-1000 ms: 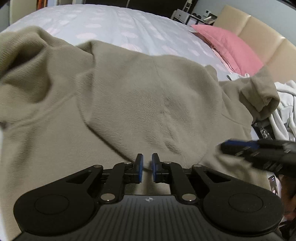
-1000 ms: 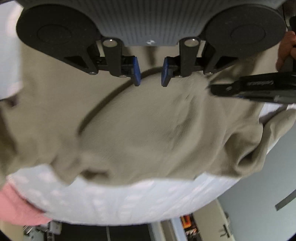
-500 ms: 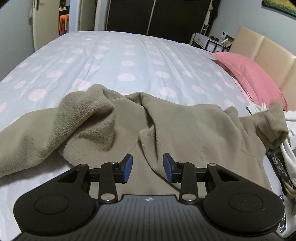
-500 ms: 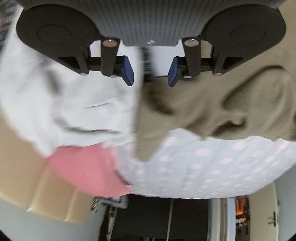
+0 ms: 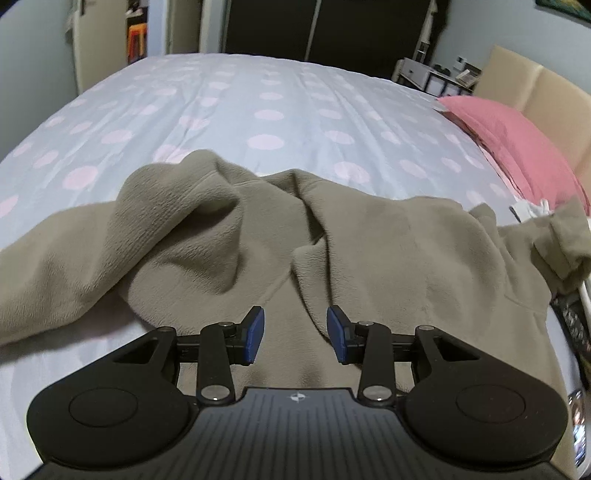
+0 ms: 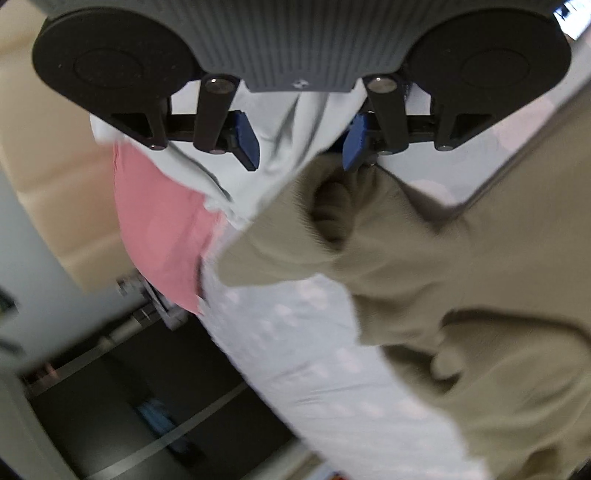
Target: Fold clothes
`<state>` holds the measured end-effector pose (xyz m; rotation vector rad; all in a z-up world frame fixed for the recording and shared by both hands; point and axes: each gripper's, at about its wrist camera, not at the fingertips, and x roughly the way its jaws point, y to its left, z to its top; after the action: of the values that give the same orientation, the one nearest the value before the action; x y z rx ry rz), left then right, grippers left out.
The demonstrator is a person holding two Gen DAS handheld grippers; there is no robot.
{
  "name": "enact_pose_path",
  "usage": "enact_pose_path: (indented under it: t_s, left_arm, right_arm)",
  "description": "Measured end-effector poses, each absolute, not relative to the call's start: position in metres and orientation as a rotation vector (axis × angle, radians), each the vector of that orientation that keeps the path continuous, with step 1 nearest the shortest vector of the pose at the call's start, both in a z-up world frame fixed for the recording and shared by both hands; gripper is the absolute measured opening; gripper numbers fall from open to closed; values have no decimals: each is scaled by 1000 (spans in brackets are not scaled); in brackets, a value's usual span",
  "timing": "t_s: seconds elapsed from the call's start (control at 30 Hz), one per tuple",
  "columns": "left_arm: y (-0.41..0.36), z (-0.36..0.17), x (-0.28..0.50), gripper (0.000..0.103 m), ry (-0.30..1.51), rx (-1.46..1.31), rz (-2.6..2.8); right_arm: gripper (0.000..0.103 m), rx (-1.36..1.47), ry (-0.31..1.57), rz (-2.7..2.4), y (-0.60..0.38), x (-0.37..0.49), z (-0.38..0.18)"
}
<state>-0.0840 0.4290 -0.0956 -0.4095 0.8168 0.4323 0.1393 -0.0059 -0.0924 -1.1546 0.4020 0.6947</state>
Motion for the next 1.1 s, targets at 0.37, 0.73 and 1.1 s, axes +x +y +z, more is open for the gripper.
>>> enact_pose_path:
  t_s: [0.37,0.73,1.1]
  left_arm:
    - [435,-98,-83,37,823,-463,456]
    - [437,-100,-81,37,840,-473,454]
    - [430,-97,-79,38,835,-456,441]
  right_arm:
    - [60,-1790,65,822,21,115,-147]
    - [77,-2406,-257,699,39,149,-233]
    - [29,-2126,-80,480,72,177,-177]
